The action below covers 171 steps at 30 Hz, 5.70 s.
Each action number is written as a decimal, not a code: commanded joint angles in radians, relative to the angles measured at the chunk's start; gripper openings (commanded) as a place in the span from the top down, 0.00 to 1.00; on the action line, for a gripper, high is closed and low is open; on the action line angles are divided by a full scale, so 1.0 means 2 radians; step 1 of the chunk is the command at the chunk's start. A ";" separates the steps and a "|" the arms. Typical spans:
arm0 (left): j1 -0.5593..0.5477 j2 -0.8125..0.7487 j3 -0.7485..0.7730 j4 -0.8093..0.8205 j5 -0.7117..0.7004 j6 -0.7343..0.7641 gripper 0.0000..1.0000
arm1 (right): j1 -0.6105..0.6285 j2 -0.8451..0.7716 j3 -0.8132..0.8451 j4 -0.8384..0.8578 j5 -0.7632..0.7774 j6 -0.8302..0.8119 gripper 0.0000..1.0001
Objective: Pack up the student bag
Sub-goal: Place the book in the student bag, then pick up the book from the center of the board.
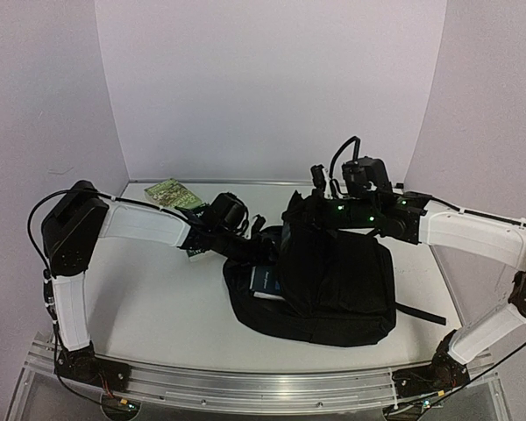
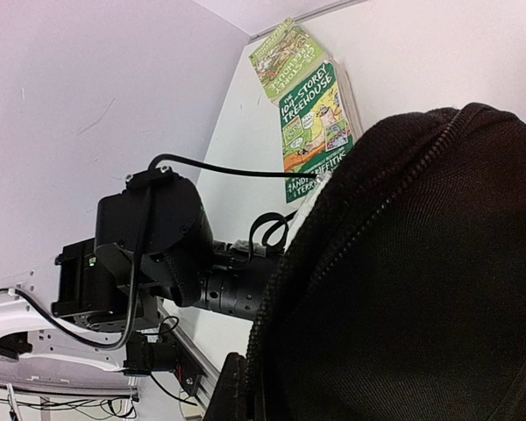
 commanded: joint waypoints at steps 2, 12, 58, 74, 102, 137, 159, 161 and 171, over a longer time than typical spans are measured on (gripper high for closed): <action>-0.017 -0.033 0.004 -0.048 -0.072 0.023 0.27 | 0.004 -0.020 0.006 0.054 0.004 0.001 1.00; -0.038 -0.041 0.013 -0.128 -0.174 0.018 0.17 | 0.004 -0.018 0.005 0.054 0.003 0.000 1.00; -0.046 -0.118 -0.010 -0.084 -0.164 0.007 0.21 | 0.004 -0.087 -0.059 -0.004 0.073 0.000 1.00; 0.146 -0.262 -0.064 -0.170 -0.078 0.023 0.04 | -0.088 -0.113 -0.188 -0.137 0.167 -0.001 1.00; 0.303 -0.209 -0.143 -0.045 0.002 -0.013 0.02 | -0.075 -0.143 -0.037 -0.104 0.156 -0.054 0.10; 0.344 0.026 -0.040 0.001 0.009 0.018 0.41 | 0.009 0.464 0.384 0.025 0.014 -0.112 0.40; 0.303 0.050 -0.055 0.017 0.035 0.012 0.60 | 0.018 0.601 0.489 0.007 -0.048 -0.049 0.43; 0.299 0.050 -0.058 0.017 0.035 0.012 0.62 | 0.022 0.605 0.493 0.014 -0.062 -0.041 0.44; 0.292 0.015 -0.088 0.013 0.010 0.009 0.63 | 0.028 0.572 0.421 0.120 -0.038 0.043 0.77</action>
